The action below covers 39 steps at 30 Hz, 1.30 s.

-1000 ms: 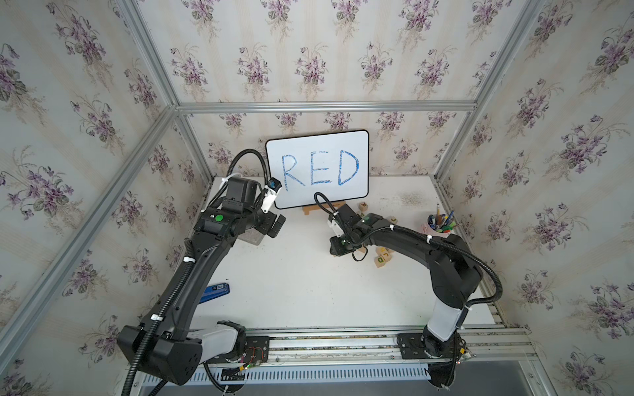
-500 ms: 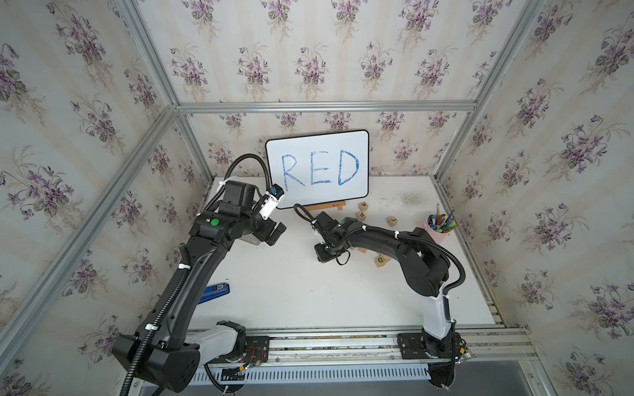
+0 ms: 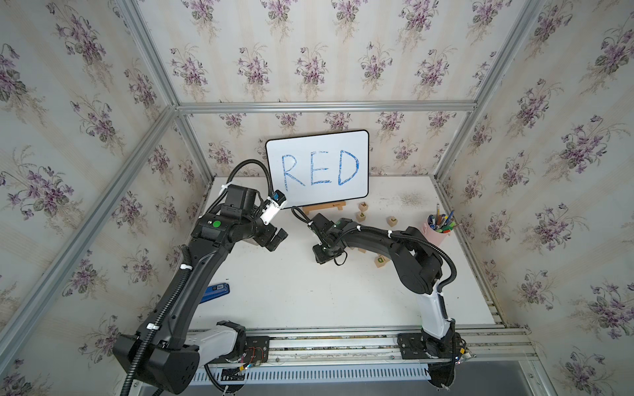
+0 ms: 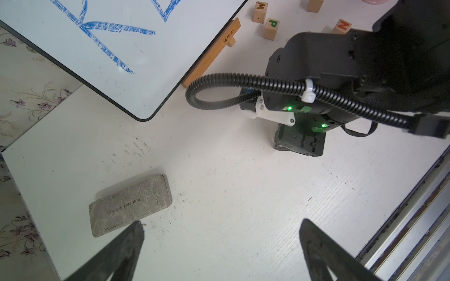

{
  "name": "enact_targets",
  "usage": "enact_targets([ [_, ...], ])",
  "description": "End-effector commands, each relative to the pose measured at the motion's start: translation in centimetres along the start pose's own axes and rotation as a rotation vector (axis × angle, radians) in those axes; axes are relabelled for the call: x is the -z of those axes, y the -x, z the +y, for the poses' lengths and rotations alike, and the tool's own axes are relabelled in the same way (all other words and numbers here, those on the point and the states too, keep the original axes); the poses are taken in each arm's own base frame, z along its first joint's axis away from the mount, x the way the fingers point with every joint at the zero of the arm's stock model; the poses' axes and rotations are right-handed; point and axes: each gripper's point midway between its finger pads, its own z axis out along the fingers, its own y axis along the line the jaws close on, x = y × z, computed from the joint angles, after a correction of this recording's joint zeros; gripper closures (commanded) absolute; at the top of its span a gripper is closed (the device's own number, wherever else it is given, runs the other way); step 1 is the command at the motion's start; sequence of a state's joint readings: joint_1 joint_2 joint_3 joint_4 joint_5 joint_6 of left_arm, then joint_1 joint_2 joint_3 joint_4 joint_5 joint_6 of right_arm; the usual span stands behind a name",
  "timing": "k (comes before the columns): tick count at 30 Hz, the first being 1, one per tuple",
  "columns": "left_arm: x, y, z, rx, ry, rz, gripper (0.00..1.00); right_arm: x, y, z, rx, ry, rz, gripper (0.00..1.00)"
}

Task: Assemble the uppercase word "red" with letter blocks
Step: Place the letter block at the center of the board, then pick up the letter block from the center of the board.

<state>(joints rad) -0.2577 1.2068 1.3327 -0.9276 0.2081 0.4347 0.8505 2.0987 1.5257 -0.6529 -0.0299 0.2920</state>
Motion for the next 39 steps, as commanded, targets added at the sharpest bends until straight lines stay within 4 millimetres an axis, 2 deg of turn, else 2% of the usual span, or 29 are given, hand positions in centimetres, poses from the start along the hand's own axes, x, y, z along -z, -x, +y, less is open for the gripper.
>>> enact_targets([
  [1, 0.3, 0.4, -0.4, -0.022, -0.023, -0.015, 0.01, 1.0, 0.6, -0.4, -0.018, -0.027, -0.028, 0.46],
  [6, 0.7, 1.5, -0.7, -0.054, -0.042, -0.037, 0.01, 3.3, 0.9, -0.7, -0.014, -0.042, -0.066, 0.44],
  [12, 1.0, 2.6, -1.0, -0.087, -0.070, -0.044, 0.01, 6.5, 0.4, -0.7, -0.012, -0.021, -0.108, 0.45],
  [16, -0.4, 2.2, -2.4, -0.164, -0.099, -0.001, 0.01, 8.7, 0.1, -2.2, -0.037, -0.082, -0.157, 0.45],
  [20, -3.5, 1.4, -4.8, -0.289, -0.122, 0.103, 0.01, 11.5, 0.9, -4.9, -0.111, -0.167, -0.266, 0.46],
  [23, -5.6, 1.2, -7.0, -0.348, -0.189, 0.144, 0.01, 14.4, 1.8, -7.2, -0.209, -0.191, -0.383, 0.47],
  [26, -7.7, 1.2, -8.9, -0.364, -0.276, 0.173, 0.01, 16.4, 1.7, -10.7, -0.352, -0.156, -0.506, 0.48],
  [28, -8.9, 1.2, -9.8, -0.366, -0.322, 0.187, 0.01, 16.6, 1.3, -13.6, -0.493, 0.009, -0.548, 0.32],
  [30, -10.1, 1.3, -10.3, -0.368, -0.342, 0.190, 0.01, 16.1, 0.6, -16.5, -0.616, 0.171, -0.571, 0.23],
  [31, -10.7, 1.3, -10.5, -0.374, -0.343, 0.192, 0.01, 15.9, 0.0, -18.1, -0.667, 0.170, -0.571, 0.04],
  [32, -11.2, 1.4, -10.6, -0.379, -0.337, 0.191, 0.01, 15.8, -0.3, -19.0, -0.682, 0.128, -0.559, 0.00],
  [35, -12.4, 1.7, -11.0, -0.386, -0.342, 0.192, 0.01, 18.0, -0.8, -20.5, -0.679, 0.001, -0.572, 0.00],
  [37, -13.1, 1.7, -11.2, -0.380, -0.356, 0.195, 0.01, 21.0, -1.2, -21.6, -0.682, -0.075, -0.666, 0.00],
  [39, -13.8, 1.6, -11.5, -0.379, -0.367, 0.194, 0.01, 22.8, -2.2, -22.6, -0.747, -0.076, -0.765, 0.00],
])
